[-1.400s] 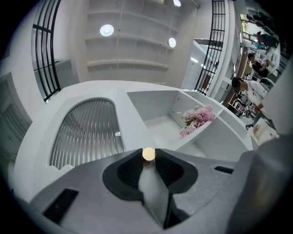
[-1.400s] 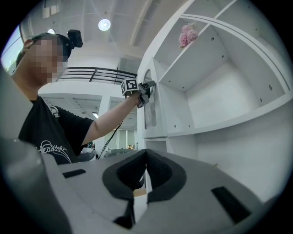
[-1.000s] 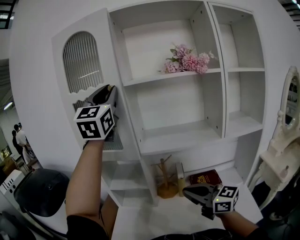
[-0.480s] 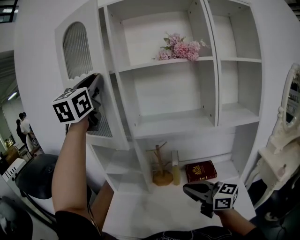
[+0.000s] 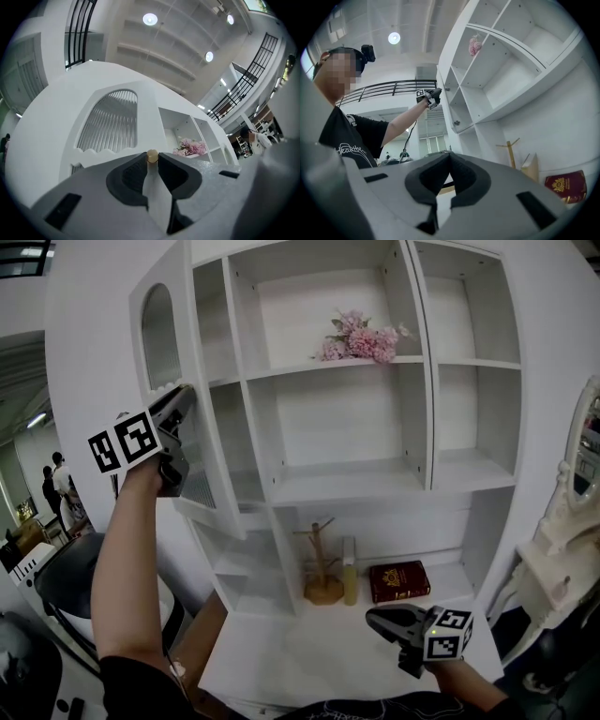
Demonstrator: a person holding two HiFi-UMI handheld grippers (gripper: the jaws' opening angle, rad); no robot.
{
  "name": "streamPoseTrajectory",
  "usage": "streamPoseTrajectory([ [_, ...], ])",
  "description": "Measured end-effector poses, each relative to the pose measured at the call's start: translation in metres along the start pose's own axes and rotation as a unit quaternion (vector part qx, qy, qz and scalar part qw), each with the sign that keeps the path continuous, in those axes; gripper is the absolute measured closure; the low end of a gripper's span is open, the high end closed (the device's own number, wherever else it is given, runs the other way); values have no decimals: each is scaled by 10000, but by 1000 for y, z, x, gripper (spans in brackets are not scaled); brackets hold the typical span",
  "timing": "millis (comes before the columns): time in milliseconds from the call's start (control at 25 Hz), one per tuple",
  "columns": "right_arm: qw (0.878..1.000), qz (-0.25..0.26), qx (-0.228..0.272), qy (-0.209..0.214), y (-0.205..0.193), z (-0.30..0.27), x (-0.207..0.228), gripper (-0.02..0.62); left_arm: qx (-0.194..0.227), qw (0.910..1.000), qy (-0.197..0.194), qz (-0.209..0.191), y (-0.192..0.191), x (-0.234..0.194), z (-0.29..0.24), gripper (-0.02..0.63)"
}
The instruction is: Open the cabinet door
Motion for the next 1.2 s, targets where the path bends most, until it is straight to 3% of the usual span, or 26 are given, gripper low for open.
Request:
streamPoseTrajectory([
  [440, 9998, 84, 63, 195, 15, -47, -27, 591, -73, 9995, -292, 73, 13, -9, 23, 531],
  [600, 9997, 136, -16, 215, 13, -65, -44, 591, -5, 9983, -501, 286, 17, -17, 41, 531],
  [1200, 9996, 216, -184, 10, -6, -125, -113, 591, 319, 9907, -1175, 602, 41, -81, 123, 529],
])
Point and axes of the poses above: the fingertips, and each gripper's own axes: z backward along the fingers, x to its right, y out of its top, the point moved 9 cm from there along z, backward along the fingers, and after that the axes turned 1 degree about y, right-handed, at the moved point
